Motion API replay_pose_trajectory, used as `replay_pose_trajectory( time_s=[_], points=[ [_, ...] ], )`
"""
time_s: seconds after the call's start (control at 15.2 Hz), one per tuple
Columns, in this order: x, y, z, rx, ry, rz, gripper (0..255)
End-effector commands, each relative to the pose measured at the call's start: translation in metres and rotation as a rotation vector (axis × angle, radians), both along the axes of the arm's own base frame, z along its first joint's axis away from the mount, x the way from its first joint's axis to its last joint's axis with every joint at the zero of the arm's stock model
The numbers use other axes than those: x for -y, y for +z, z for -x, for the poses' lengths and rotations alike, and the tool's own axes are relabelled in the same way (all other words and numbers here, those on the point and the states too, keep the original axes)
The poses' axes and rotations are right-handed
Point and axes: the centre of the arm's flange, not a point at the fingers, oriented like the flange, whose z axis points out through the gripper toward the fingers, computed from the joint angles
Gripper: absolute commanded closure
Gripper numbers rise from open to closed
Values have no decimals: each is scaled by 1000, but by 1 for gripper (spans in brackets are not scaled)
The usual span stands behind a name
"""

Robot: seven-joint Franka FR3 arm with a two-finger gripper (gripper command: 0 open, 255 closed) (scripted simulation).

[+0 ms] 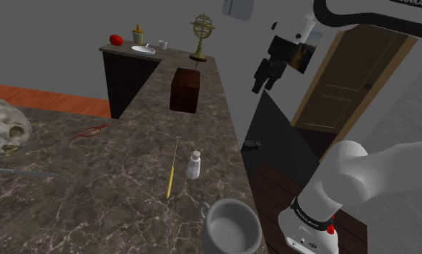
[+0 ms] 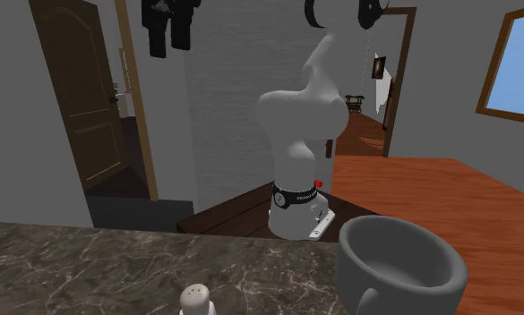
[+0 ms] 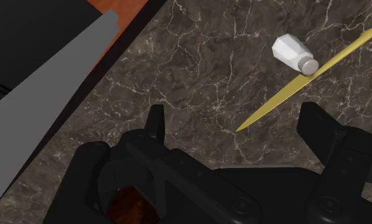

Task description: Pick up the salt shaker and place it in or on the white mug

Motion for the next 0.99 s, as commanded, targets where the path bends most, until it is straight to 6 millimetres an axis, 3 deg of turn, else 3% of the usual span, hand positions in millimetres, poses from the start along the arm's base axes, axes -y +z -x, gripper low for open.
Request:
replay_pose_trajectory(
  time_s=[0.0,0.92],
  points=[
    [0,0,0,0,0,0,0],
    [-126,-129,-55,-9,19,35,0]
  ],
)
